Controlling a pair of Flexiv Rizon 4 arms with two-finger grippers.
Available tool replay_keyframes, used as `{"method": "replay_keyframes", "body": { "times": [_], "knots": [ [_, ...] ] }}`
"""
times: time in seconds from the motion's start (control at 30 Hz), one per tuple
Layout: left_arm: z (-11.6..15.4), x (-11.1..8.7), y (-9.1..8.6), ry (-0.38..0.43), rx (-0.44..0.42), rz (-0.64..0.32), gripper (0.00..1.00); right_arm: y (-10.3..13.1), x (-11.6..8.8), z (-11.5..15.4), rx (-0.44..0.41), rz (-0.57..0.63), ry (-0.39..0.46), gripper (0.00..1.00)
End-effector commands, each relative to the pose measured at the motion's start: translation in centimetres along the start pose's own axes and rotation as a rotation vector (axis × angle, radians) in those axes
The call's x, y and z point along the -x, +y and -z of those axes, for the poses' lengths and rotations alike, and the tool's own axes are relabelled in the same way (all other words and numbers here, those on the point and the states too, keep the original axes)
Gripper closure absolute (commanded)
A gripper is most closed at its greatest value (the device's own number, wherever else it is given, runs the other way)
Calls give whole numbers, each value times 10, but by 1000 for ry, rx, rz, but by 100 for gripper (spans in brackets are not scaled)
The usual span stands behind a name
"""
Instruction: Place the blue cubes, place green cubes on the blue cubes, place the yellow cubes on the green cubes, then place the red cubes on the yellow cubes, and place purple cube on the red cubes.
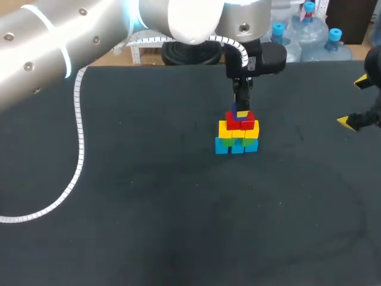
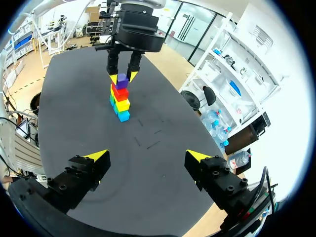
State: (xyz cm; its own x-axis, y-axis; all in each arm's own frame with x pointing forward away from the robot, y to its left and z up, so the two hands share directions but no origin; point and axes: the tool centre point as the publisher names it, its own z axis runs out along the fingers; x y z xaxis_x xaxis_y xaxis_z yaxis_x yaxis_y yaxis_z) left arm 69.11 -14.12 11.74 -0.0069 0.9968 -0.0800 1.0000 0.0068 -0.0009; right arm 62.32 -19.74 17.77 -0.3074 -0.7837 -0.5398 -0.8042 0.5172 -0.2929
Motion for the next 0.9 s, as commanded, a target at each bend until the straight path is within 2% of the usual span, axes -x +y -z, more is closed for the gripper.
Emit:
{"method": "replay_keyframes", "body": {
  "times": [0.03,0.17,0.33,0.37,0.4,0.43,0.53,0.6,0.73,0.77,0.9],
  "knots": [
    [1,1,2,4,-4,-1,59,2,-1,-1,-10,-2,-2,0],
    [0,0,1,2,-6,-9,59,2,-1,-1,-10,-2,-2,0],
    [1,0,1,5,-4,-12,46,2,-1,-1,-10,-2,-2,0],
    [1,0,1,7,-3,-13,38,2,-1,-1,-10,-2,-2,0],
    [1,-1,1,9,-3,-14,22,2,-1,-1,-10,-2,-2,0],
    [1,-1,1,12,2,-18,0,2,-1,-1,-10,-2,-2,0],
    [5,0,0,16,29,-36,0,2,-1,-1,-10,-2,-2,0],
    [13,1,-1,-11,29,-28,0,2,-1,-1,-10,-2,-2,0],
    [34,0,0,-110,73,9,0,2,-1,-1,-10,-2,-2,0],
    [41,0,0,-145,87,53,0,2,-1,-1,-10,-2,-2,0],
    [54,-2,2,-216,127,111,0,2,-1,-1,-10,-2,-2,0]
  ]
}}
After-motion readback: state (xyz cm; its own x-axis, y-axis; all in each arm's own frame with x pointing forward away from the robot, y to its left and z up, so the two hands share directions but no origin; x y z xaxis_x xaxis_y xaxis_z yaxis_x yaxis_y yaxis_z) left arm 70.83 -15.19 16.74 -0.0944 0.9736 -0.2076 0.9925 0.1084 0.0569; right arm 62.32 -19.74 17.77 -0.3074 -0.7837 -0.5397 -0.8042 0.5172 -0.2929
